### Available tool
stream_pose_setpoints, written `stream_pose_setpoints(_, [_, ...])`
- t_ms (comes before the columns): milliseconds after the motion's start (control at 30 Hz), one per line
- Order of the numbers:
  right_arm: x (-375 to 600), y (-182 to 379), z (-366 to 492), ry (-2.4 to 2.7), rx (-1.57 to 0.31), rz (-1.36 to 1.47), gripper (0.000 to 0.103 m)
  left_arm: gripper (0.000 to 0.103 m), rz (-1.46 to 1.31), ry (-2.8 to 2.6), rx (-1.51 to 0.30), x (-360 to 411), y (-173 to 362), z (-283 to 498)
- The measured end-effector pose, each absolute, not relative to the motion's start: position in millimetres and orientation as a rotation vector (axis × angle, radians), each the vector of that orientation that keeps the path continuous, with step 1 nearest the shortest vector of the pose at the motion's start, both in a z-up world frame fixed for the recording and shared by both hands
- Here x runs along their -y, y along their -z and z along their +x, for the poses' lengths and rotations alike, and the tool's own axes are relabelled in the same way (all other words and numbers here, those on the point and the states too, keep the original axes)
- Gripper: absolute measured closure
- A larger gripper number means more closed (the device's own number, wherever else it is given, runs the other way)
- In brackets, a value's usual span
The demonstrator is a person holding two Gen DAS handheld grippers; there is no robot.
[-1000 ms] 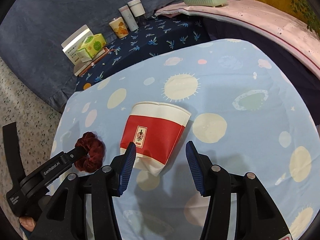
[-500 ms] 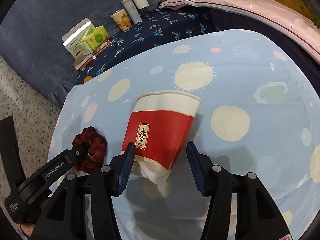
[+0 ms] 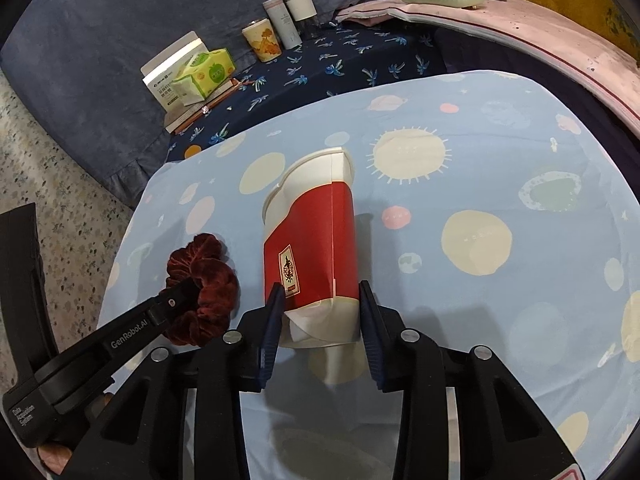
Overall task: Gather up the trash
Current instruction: 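Grasp the dark red scrunchie with the left gripper while the right grasps the red paper cup, then carry scrunchie and cup over the wastebasket and open both grippers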
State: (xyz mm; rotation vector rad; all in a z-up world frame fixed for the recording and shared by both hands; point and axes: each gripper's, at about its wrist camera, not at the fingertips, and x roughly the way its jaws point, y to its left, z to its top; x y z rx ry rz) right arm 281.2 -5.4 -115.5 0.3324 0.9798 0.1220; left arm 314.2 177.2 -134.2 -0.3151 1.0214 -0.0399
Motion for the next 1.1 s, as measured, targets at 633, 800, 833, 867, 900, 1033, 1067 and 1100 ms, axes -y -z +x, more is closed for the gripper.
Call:
stream_pose_setpoints(633, [82.2, 50.5, 206.9, -0.045, -0.839, 0.412, 0.068, 0.086, -0.235, 0.183, -0.937, -88.7, 63.9, 253.1])
stream_pose_setpoints(800, [116.8, 34.2, 181.1, -0.017, -0.794, 0.440, 0.068, 0.086, -0.193, 0.240, -0.911, -49.6, 44.0, 232.1])
stream_pose_setpoints(833, [124.7, 30.8, 175.0, -0.009, -0.784, 0.447, 0.068, 0.086, -0.185, 0.249, -0.907, -43.0, 41.5, 228.1])
stream_pose_setpoints(867, [131.2, 28.3, 169.3, -0.003, -0.775, 0.452, 0.068, 0.086, -0.174, 0.261, -0.903, -34.1, 38.1, 223.1])
stream_pose_setpoints(900, [138.2, 25.7, 163.9, 0.005, -0.767, 0.456, 0.068, 0.086, -0.166, 0.272, -0.901, -26.6, 35.8, 219.7])
stream_pose_setpoints(1033, [168.2, 17.9, 141.7, 0.040, -0.736, 0.479, 0.068, 0.086, -0.128, 0.316, -0.891, 5.1, 25.9, 203.5])
stream_pose_setpoints(1067, [174.2, 17.0, 137.4, 0.048, -0.731, 0.486, 0.068, 0.086, -0.119, 0.329, -0.888, 13.9, 23.4, 199.7])
stream_pose_setpoints(1100, [181.9, 16.0, 131.6, 0.058, -0.724, 0.493, 0.068, 0.086, -0.108, 0.341, -0.885, 22.7, 21.1, 196.0])
